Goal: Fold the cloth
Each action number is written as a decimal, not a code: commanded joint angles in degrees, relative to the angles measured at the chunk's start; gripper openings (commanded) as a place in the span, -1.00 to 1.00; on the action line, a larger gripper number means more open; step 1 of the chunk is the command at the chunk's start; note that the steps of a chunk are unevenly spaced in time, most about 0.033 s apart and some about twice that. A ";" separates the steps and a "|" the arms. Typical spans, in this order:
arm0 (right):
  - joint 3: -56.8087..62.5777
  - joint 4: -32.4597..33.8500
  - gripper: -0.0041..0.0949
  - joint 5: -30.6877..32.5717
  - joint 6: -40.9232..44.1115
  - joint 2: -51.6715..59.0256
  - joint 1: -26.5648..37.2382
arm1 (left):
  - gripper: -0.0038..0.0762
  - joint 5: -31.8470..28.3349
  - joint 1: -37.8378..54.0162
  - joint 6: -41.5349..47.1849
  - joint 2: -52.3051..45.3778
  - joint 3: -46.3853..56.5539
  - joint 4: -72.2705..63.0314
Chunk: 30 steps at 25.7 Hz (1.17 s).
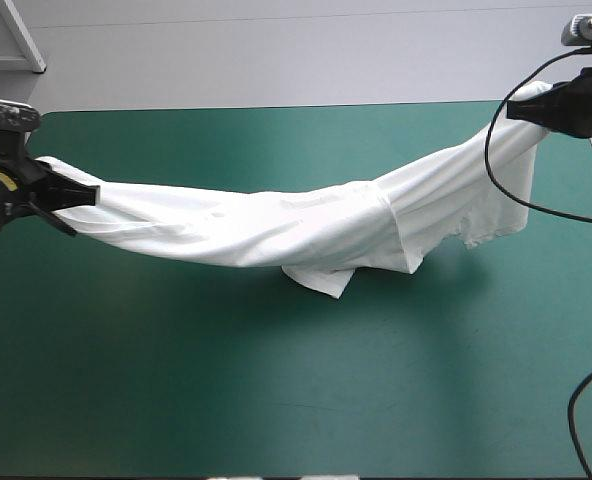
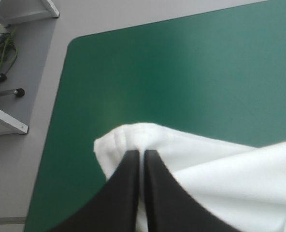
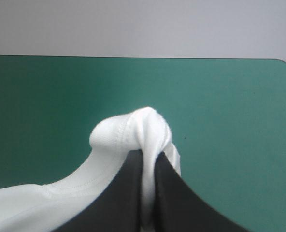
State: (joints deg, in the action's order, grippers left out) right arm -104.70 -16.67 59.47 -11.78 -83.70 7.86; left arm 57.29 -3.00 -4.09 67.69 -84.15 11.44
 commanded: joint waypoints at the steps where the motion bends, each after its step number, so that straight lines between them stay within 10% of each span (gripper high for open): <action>1: 5.16 -3.23 -0.95 -14.80 -4.41 -2.36 0.49 | -0.85 -15.72 -0.15 4.09 3.87 5.95 0.18; 13: 5.36 -20.93 -0.93 -42.49 -24.86 -26.04 -2.75 | -0.85 -49.22 -0.15 7.00 26.27 7.50 -0.09; 19: 4.06 -20.70 0.27 -44.18 -24.86 -27.68 -4.19 | -0.01 -56.32 -0.15 7.00 30.73 7.50 -0.09; 24: 3.56 -16.19 0.64 -42.45 -19.01 -23.26 -3.55 | 0.74 -54.58 -0.15 5.95 30.25 7.10 2.18; 30: 3.56 -5.18 0.46 -24.47 -11.27 -12.79 -3.55 | 0.61 -33.67 -1.43 5.95 22.97 3.57 2.14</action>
State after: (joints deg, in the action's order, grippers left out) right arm -98.92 -25.65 29.91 -26.52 -103.85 3.84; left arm 17.49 -3.29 1.81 98.09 -77.02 13.35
